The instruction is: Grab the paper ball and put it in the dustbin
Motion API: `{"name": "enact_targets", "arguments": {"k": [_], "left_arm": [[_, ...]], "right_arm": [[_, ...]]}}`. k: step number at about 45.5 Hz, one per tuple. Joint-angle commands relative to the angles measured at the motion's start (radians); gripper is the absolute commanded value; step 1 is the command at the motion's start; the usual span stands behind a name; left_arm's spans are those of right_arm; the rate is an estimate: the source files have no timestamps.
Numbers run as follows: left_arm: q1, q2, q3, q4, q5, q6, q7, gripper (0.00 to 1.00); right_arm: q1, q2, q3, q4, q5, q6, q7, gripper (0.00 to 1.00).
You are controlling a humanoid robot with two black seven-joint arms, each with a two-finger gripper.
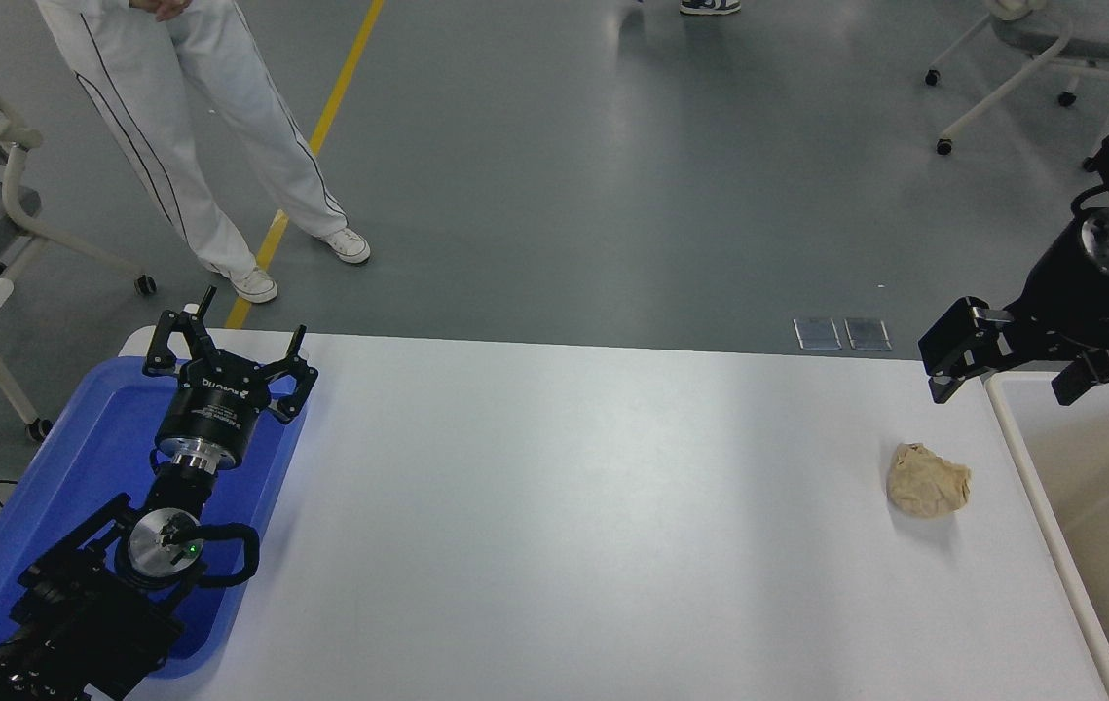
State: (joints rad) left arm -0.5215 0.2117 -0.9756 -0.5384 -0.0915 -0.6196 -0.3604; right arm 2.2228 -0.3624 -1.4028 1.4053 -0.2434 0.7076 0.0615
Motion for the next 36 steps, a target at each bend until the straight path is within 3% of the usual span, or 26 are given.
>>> {"name": "enact_targets", "arguments": {"k": [1,10,36], "left_arm": [[0.000,0.000,0.000,0.000,0.001,0.000,0.000,1.00],[0.000,0.000,0.000,0.000,0.000,0.000,0.000,1.00],[0.000,0.000,0.000,0.000,0.001,0.000,0.000,1.00]], "right_arm": [[-0.115,-0.003,0.019,-0.046,0.000,-0.148,0.000,1.00],[-0.268,-0.001,0.059,-0.159,0.000,-0.221,0.000,1.00],[-0.655,0.013,0.133,-0.497,-0.002,-0.221,0.000,1.00]]}}
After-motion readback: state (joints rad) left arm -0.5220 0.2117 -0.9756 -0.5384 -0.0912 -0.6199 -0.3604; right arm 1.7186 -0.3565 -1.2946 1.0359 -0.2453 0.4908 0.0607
